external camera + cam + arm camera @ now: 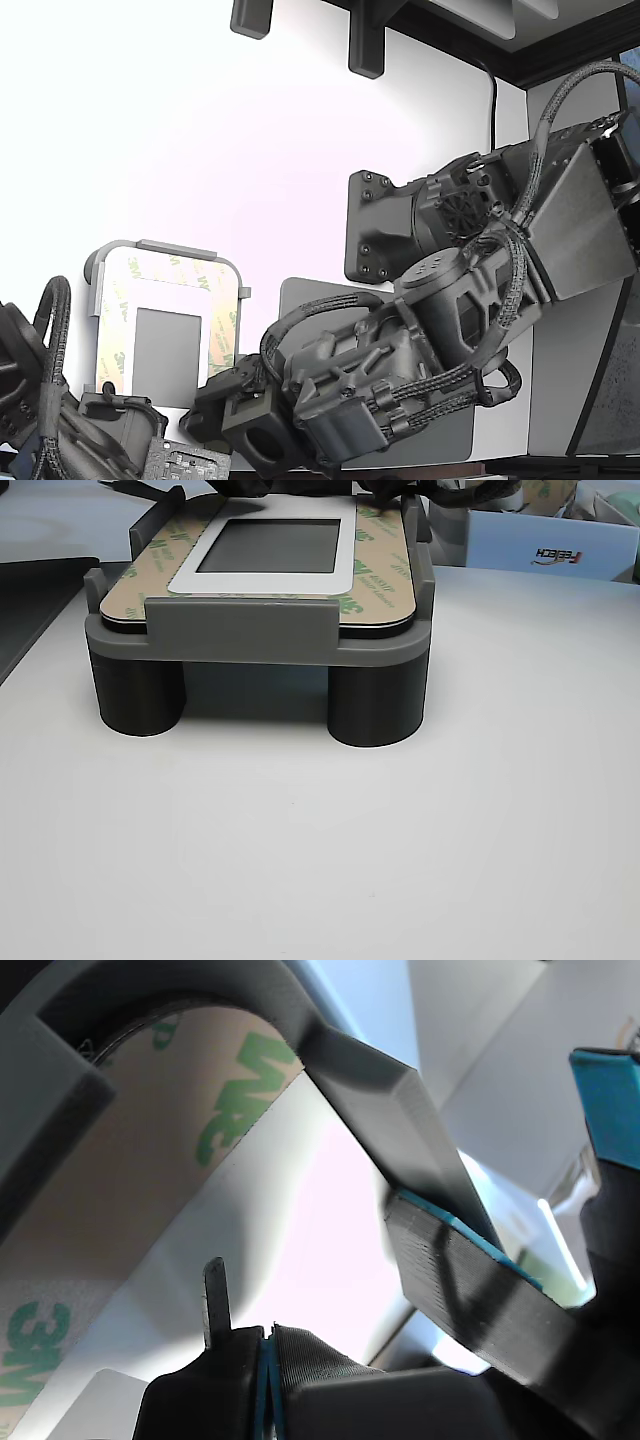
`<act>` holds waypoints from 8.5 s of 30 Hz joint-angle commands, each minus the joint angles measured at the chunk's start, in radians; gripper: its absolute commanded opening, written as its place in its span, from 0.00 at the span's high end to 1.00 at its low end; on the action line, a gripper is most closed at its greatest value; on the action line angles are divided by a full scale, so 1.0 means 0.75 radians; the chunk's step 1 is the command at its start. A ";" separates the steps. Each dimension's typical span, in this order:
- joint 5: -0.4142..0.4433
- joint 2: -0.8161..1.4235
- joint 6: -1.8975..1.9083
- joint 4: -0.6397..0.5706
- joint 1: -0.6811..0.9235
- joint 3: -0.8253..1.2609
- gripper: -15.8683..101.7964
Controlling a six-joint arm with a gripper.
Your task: Peel off protective film from adhesive tape.
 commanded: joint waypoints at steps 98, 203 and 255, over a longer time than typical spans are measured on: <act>-0.035 0.012 0.006 0.051 0.000 -0.070 0.95; -0.022 0.002 0.002 0.080 0.020 -0.088 0.95; -0.020 0.061 -0.020 0.016 0.041 0.010 0.95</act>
